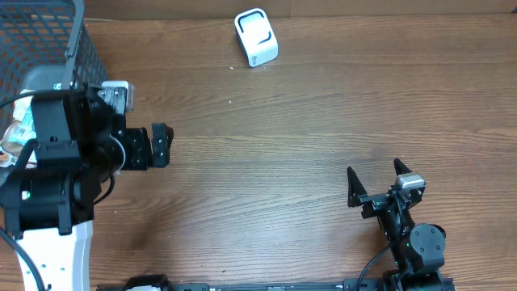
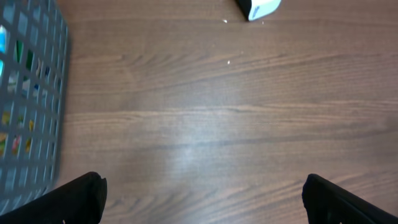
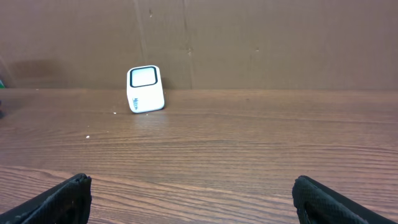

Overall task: Scan the item barcode
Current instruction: 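Move the left gripper over the grey basket and reach down inside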

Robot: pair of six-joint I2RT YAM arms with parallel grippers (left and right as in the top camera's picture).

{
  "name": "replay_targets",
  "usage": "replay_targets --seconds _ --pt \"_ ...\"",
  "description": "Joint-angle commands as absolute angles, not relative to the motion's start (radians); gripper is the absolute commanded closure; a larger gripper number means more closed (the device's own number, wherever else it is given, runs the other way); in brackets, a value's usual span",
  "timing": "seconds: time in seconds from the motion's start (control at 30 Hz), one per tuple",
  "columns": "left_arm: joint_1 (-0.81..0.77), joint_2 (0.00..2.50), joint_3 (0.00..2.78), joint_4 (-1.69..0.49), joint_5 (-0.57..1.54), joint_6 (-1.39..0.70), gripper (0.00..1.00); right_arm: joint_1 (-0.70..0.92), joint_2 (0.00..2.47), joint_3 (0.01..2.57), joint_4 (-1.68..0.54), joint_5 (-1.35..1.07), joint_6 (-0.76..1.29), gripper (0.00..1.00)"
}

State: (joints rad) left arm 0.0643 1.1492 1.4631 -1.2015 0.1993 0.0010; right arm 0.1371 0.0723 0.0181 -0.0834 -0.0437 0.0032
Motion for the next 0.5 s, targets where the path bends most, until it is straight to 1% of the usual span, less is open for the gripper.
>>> replay_targets --seconds 0.0,0.17,0.47 --pt "0.059 1.150 1.495 -1.166 0.219 0.020 0.00 0.133 0.073 0.009 -0.082 -0.036 -0.001 0.00" --pt "0.059 1.150 1.528 -1.099 0.216 0.020 0.00 0.133 0.073 0.009 -0.082 -0.036 -0.001 0.00" --pt "0.059 1.148 1.599 -1.092 0.207 0.022 0.00 0.133 0.073 0.009 -0.082 -0.036 -0.001 0.00"
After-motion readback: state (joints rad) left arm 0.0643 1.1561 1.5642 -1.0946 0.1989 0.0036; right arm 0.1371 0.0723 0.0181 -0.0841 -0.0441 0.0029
